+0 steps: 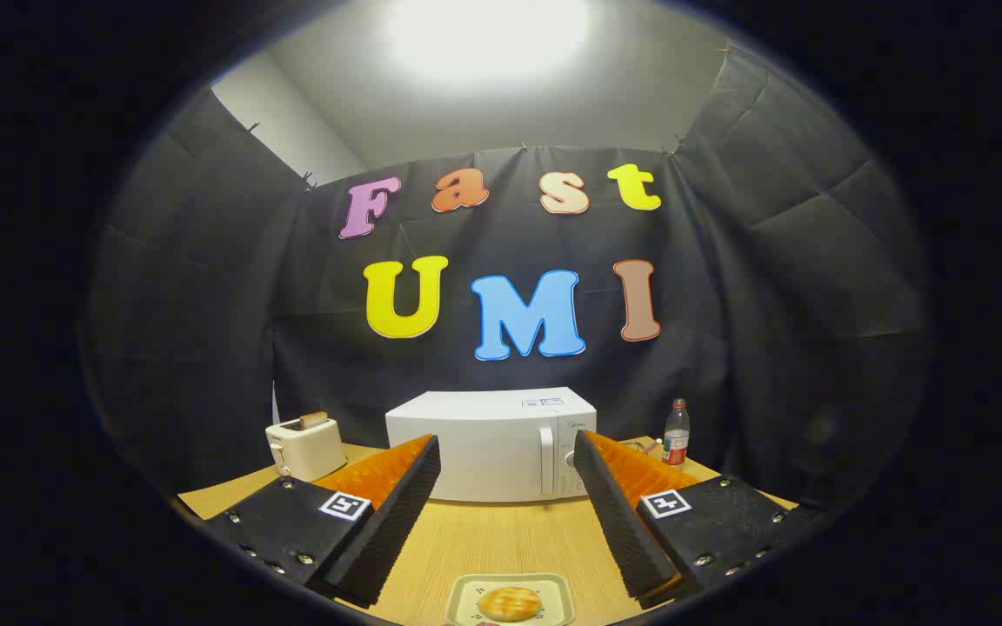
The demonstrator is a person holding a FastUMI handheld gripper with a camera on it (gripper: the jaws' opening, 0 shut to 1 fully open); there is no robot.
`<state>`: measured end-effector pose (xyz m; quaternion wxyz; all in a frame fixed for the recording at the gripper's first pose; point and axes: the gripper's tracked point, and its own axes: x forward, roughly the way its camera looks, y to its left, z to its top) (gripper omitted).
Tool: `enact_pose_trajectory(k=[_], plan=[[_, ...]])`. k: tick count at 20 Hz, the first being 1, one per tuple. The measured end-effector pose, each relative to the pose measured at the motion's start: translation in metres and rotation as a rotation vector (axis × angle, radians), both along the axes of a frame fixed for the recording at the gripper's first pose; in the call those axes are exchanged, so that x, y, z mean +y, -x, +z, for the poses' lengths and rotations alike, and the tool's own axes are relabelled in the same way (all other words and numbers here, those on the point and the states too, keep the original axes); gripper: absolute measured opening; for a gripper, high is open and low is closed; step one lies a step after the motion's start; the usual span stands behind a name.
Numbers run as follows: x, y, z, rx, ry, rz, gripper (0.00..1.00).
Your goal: Open the microwave, put the food inside, and close the microwave door.
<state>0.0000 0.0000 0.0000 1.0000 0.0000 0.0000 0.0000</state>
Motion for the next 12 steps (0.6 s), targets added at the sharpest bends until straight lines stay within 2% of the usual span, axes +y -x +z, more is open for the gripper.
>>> enact_pose_trajectory(k=[12], plan=[[-0.0004,-0.009,0.007,-0.018,-0.001,0.008,0.97]])
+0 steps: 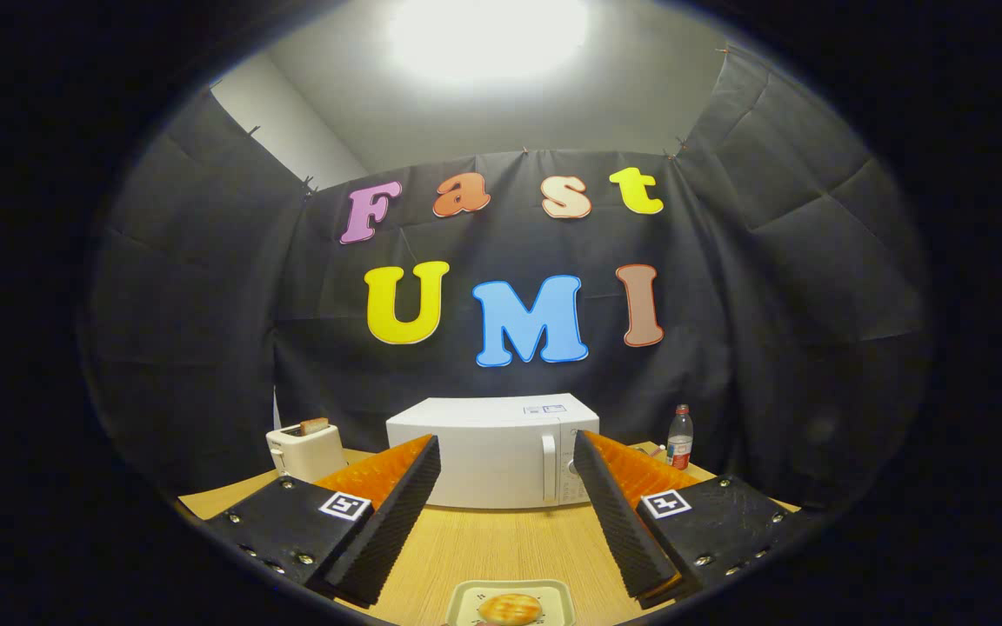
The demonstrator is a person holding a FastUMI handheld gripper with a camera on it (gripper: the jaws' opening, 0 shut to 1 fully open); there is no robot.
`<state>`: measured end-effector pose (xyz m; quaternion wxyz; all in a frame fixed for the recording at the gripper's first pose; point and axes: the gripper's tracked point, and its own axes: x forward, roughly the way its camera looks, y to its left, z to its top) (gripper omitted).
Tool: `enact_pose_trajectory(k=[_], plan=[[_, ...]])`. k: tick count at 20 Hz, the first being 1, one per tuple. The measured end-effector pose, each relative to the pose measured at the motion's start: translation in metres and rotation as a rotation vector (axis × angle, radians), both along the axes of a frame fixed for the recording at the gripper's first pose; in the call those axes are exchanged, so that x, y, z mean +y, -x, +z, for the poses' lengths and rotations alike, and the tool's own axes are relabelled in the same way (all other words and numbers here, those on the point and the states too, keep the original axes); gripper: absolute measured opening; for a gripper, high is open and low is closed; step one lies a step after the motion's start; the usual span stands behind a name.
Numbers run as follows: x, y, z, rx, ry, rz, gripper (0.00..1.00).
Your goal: Open the microwave, put the food inside, and close the microwave door.
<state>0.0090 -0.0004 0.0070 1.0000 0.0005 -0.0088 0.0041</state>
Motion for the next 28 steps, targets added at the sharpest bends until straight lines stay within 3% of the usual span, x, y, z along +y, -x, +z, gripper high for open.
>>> enact_pose_trajectory(k=[11,19,28], plan=[[-0.019,-0.043,-0.006,0.007,-0.003,-0.007,0.97],[-0.04,-0.109,-0.026,0.021,-0.004,-0.013,0.97],[-0.06,-0.192,-0.081,0.084,0.036,-0.017,0.97]])
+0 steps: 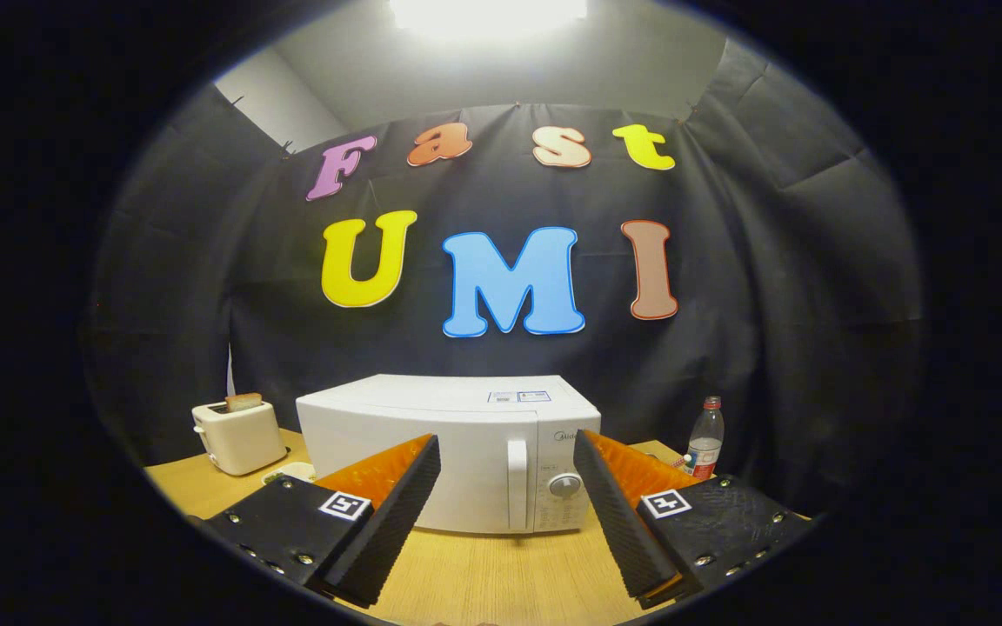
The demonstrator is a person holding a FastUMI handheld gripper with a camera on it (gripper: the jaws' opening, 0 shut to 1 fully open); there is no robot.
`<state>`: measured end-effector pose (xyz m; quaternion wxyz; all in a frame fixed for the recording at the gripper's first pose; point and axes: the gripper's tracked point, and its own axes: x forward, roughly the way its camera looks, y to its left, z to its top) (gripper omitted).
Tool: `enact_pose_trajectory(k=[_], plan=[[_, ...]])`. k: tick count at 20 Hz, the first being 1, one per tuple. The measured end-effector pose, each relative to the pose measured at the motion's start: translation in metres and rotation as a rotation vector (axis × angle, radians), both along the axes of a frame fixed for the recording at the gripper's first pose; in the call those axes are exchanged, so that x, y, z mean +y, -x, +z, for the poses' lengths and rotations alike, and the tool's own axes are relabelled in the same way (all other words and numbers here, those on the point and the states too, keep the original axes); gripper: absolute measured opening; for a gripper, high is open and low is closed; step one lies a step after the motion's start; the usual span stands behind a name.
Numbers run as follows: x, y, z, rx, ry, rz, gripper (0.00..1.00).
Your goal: Open the microwave, put the food inside, and close the microwave door.
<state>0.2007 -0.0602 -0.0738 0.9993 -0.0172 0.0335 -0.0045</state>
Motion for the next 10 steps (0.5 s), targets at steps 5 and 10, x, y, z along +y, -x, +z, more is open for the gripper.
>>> enact_pose_trajectory(k=[5,10], plan=[[-0.008,-0.042,-0.038,0.047,-0.003,-0.001,0.98],[-0.011,-0.076,-0.073,0.095,0.009,0.005,0.98]])
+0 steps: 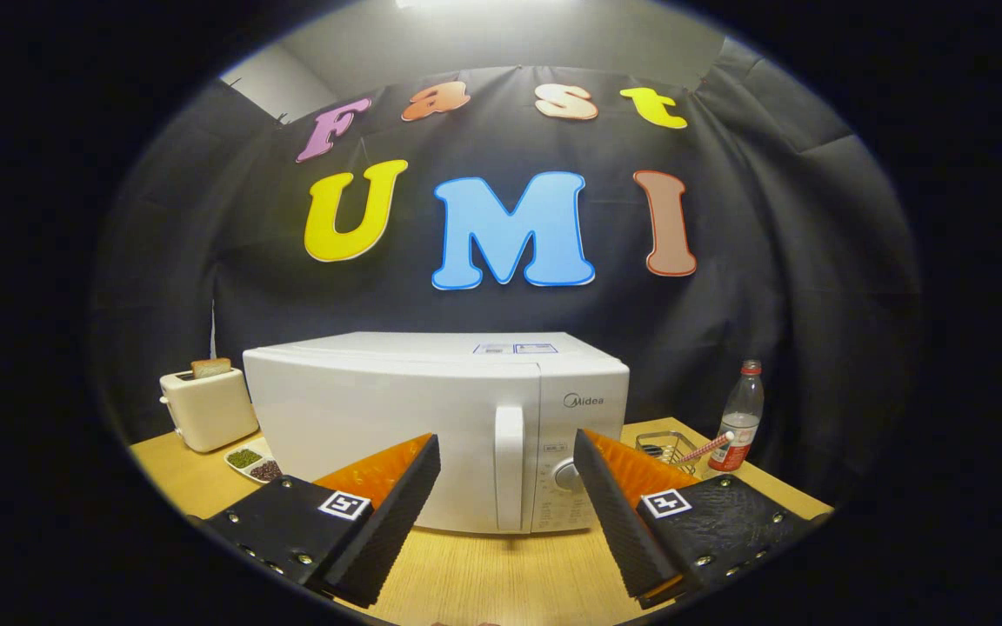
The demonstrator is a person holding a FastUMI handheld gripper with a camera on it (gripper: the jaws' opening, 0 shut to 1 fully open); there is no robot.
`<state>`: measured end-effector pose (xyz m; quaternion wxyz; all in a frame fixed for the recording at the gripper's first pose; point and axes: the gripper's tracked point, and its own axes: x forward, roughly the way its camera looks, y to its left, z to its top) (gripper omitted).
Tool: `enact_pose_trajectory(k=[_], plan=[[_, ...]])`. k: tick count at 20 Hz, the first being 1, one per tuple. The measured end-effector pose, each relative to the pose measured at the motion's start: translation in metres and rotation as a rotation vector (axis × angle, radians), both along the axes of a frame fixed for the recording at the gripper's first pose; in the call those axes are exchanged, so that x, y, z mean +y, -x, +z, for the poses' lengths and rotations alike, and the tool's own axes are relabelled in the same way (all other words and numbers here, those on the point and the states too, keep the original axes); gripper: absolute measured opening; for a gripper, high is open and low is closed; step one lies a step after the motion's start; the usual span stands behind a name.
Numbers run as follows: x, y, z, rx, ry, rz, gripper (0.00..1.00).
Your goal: Open the microwave, put the food inside, and close the microwave door.
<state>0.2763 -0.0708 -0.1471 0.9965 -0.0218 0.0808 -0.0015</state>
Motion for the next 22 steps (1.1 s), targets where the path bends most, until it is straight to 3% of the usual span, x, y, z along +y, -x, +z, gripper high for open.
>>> enact_pose_trajectory(k=[12,14,15,17,19,20,22], plan=[[-0.004,-0.041,-0.051,0.062,-0.027,-0.017,0.95],[-0.003,-0.043,-0.053,0.057,-0.012,0.005,0.78],[-0.002,-0.043,-0.054,0.056,-0.006,0.018,0.78],[0.001,-0.045,-0.054,0.061,0.0,0.024,0.64],[-0.001,-0.046,-0.056,0.075,0.013,0.018,0.62],[-0.005,-0.049,-0.059,0.088,0.014,0.007,0.33],[-0.002,-0.042,-0.06,0.12,0.001,-0.009,0.33]])
